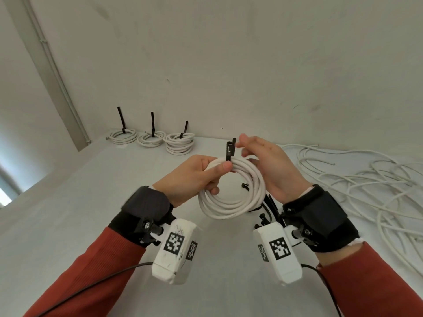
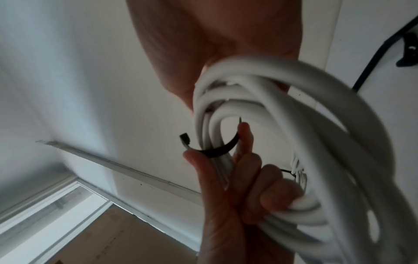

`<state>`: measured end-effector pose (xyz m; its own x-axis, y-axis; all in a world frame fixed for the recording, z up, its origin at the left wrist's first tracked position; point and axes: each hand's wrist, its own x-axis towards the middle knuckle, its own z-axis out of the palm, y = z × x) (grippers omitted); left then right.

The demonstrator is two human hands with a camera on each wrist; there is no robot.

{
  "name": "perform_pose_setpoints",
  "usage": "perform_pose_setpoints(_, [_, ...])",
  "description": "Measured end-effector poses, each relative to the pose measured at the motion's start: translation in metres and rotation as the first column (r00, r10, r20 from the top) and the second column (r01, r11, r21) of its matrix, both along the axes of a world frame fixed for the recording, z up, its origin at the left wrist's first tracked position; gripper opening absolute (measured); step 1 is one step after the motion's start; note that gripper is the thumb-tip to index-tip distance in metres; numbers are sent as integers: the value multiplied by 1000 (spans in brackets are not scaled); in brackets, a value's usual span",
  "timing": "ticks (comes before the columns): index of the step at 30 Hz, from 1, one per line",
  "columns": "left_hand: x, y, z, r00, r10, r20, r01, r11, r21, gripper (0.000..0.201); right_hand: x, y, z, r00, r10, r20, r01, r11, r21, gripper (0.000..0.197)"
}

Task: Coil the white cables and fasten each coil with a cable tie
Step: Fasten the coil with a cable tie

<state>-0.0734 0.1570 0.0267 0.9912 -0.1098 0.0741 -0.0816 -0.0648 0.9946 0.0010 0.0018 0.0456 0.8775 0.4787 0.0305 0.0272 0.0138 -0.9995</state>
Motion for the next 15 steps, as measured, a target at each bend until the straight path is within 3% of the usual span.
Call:
perform_pose_setpoints(4, [-2,-1,0,999,-34,1,34,990,139,20,6,-2,-4,1000,-5,-31,0,986,-167,34])
perform_pose_setpoints(8, [-1,-5,-2,999,-39,-9,40,995,95,18,3,-4,-5,998,-52,23,54,991,-123,26])
perform_pose_setpoints(13, [-3,-9,3,999,-31,-43,30,999,-10,43,-1,-4,-2,958,-75,277,97,993,-67,13])
perform_pose_setpoints(15, [-4,-11,4,999,-26,-47,25,999,-34,44,-1,-5,-1,932,-77,353,107,992,-67,11])
